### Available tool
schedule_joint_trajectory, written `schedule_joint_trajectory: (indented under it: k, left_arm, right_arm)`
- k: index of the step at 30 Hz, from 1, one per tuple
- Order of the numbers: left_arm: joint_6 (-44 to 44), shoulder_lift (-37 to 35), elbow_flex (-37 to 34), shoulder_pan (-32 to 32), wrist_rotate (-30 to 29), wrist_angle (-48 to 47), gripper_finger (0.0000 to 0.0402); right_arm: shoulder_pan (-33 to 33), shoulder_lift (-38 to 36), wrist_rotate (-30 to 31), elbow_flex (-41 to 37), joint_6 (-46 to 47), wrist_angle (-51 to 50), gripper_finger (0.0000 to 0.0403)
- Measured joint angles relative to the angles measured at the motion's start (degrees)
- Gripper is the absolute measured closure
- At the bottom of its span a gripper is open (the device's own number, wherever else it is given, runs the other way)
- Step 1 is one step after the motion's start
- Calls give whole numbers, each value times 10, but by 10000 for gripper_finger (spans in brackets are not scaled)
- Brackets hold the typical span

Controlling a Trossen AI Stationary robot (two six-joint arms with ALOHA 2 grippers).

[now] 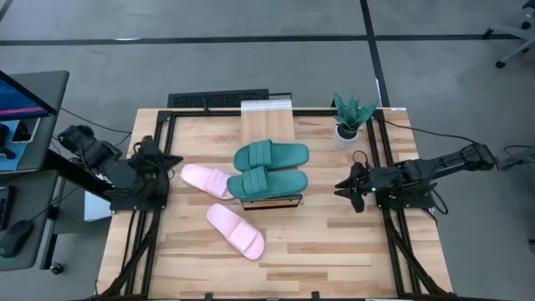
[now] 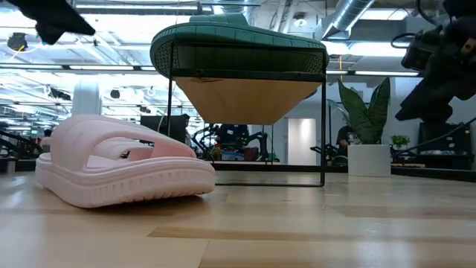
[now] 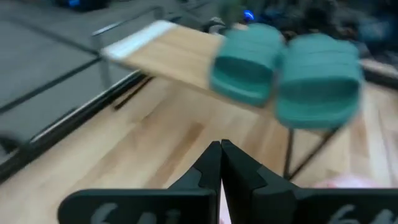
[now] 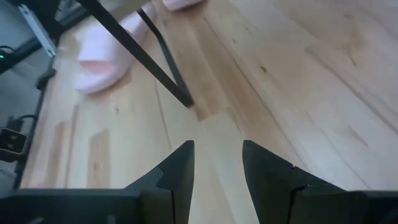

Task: Pick and place slides into the shelf
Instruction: Put the top pink slide on the shelf

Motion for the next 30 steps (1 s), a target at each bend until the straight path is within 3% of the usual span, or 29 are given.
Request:
schedule_joint_trajectory:
  k: [2,6,12,20,30]
  left_arm:
    - [-111,-9,-14,0,-25,-19,401]
    - [-316,-30,-64,1,-21,-41,402]
    - [-444,-72,-154,1,6,-1,402]
    - [-346,-147,-216,1,80,153,402]
    - [-243,-173,-220,1,156,150,361]
  right_arm:
    - [0,15,0,0,9,0,274]
    - [0,45,0,0,31,0,274]
    - [17,92,-2,0,38,17,274]
    - [65,129,-1,0,50,35,274]
    - [106,142,5,0,67,51,274]
